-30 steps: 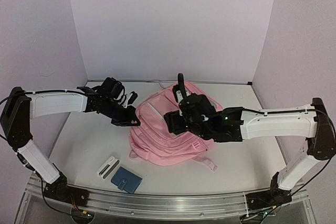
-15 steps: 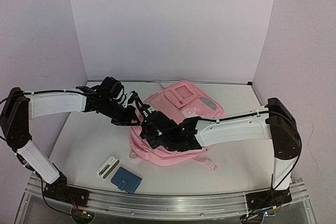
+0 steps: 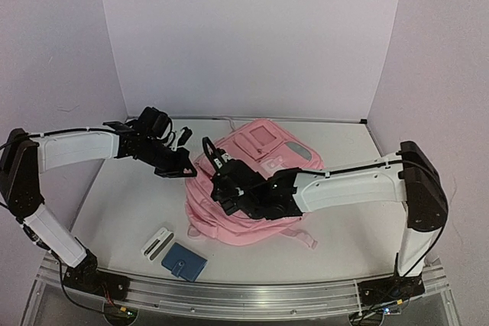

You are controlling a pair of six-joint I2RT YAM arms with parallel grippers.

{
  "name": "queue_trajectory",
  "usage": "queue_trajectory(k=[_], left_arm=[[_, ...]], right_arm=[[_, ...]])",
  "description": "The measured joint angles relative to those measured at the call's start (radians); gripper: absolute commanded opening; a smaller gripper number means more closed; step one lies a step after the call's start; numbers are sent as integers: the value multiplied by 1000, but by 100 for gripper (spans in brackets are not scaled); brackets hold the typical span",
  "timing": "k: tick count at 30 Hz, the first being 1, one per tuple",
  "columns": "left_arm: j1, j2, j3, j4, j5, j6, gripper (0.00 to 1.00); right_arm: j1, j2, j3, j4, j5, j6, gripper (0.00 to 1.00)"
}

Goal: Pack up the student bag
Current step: Unzip the student bag at the center of the board.

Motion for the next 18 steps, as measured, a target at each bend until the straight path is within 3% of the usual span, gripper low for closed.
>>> queue_trajectory(k=[7, 16, 18], left_arm=[[94, 42, 56, 0, 136, 30, 0], [110, 235, 233, -22, 298, 96, 0], [109, 274, 268, -19, 329, 106, 6]], right_arm=[[-16, -163, -111, 58, -133, -4, 0], [-39, -248, -228, 143, -161, 10, 0], [-45, -266, -249, 167, -153, 21, 0]])
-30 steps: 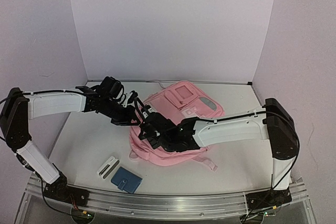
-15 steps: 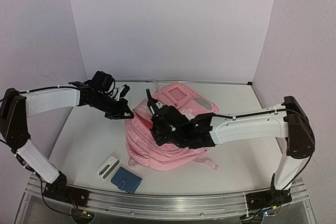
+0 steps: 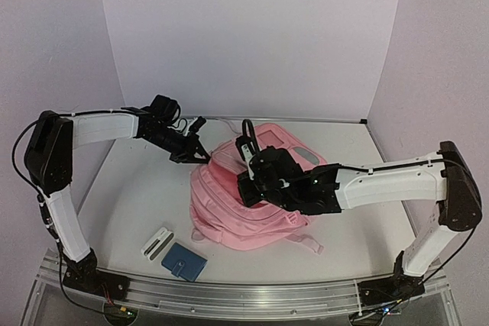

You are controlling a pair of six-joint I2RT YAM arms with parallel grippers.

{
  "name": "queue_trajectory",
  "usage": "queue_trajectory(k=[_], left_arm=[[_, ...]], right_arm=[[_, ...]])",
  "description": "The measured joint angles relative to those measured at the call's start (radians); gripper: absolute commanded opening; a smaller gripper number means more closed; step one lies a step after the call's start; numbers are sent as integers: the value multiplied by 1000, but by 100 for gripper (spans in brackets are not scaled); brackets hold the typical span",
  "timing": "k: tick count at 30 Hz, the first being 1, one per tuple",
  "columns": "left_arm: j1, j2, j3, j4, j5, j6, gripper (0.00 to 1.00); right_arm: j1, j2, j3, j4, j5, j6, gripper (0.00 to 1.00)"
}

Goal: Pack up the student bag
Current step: Unzip the student bag at the center of the board, then pick up the stationery from the center of the board.

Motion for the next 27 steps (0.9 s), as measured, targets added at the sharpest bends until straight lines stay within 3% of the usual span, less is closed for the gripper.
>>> queue_trajectory(k=[4, 6, 9, 14, 20, 27], left_arm=[[1, 31, 31, 15, -18, -5, 38], [18, 29, 31, 30, -107, -4, 60], [61, -5, -1, 33, -250, -11, 78], [100, -219, -173, -20, -452, -51, 83], [65, -479, -367, -177, -511, -155, 83], [-130, -590, -510, -347, -560, -308, 87]], right_arm=[[2, -16, -14, 14, 44, 28, 0], [9, -25, -17, 7, 69, 42, 0], [22, -43, -20, -5, 116, 65, 0], [20, -46, -20, -7, 146, 103, 0], [-9, -46, -20, -1, 131, 134, 0], [-41, -47, -29, 21, 91, 154, 0]])
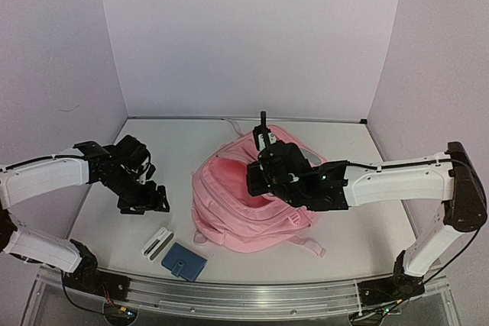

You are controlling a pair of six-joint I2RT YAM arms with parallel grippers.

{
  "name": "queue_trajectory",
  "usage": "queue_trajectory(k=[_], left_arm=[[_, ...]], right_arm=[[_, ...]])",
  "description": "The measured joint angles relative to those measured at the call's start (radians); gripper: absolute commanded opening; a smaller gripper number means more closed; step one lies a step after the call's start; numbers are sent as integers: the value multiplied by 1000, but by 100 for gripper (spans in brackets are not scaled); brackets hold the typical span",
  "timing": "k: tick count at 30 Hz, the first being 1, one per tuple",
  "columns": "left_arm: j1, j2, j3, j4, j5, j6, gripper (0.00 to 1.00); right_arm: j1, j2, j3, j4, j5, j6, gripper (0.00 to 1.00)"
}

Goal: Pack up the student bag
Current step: Pick up the stationery from the center of the board.

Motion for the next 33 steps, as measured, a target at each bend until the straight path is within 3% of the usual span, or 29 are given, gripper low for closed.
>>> queue_trajectory(k=[8, 18, 23, 27, 33], left_arm=[[-119, 39, -30, -53, -17, -83, 91], [-148, 124, -42, -56, -7, -119, 89], [-160, 184, -62, -17, 21, -140, 81], [-170, 230, -62, -4, 21, -141, 68], [-178, 271, -53, -6, 14, -138, 59]], right_arm=[[-17, -33, -38, 26, -25, 20, 0], [-37, -82, -84, 41, -34, 34, 0], [-44, -85, -85, 42, -44, 36, 0], [-44, -85, -85, 42, -50, 37, 0], [-46, -87, -89, 44, -54, 46, 0]])
